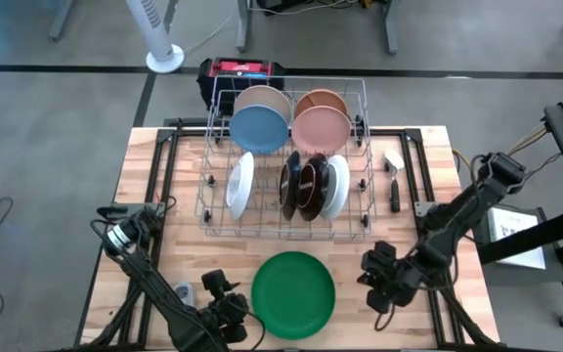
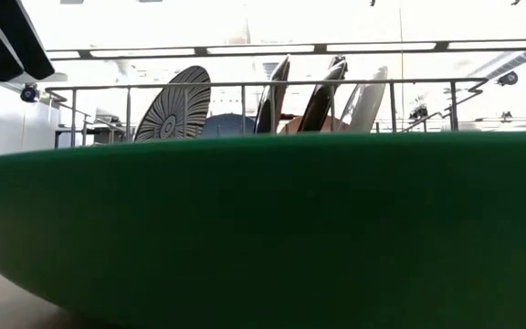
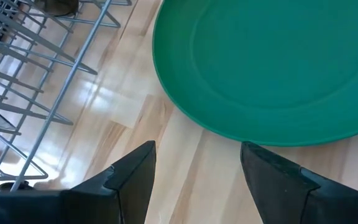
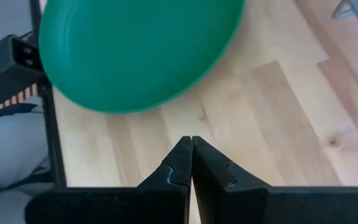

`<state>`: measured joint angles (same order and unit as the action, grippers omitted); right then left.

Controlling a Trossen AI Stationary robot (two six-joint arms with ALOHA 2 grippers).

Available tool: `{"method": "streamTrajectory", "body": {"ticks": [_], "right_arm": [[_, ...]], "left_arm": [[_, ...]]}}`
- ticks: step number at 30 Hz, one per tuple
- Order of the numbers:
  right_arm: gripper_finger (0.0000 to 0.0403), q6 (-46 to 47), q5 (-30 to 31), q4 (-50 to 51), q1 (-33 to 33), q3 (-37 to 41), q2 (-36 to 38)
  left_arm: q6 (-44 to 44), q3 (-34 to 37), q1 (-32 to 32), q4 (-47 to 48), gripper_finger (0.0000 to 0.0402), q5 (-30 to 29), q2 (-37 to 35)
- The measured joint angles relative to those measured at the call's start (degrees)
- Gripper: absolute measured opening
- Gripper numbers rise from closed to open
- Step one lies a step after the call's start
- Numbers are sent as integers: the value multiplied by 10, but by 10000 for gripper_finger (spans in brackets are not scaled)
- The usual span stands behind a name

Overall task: Sort dishes
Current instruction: Put the green plate into the dish rack

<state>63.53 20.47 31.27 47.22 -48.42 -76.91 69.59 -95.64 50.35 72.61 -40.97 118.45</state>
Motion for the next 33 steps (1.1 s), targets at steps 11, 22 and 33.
{"method": "streamTrajectory", "body": {"ticks": [11, 22, 33], "right_arm": [[0, 127, 52, -2, 73, 0, -29], [0, 284, 66, -16, 99, 0, -129], [0, 361, 171, -92, 92, -1, -188]], "left_arm": [[5, 0, 2, -9, 223, 1, 11], [6, 0, 3, -21, 223, 1, 47], [4, 0, 3, -21, 223, 4, 55]]}}
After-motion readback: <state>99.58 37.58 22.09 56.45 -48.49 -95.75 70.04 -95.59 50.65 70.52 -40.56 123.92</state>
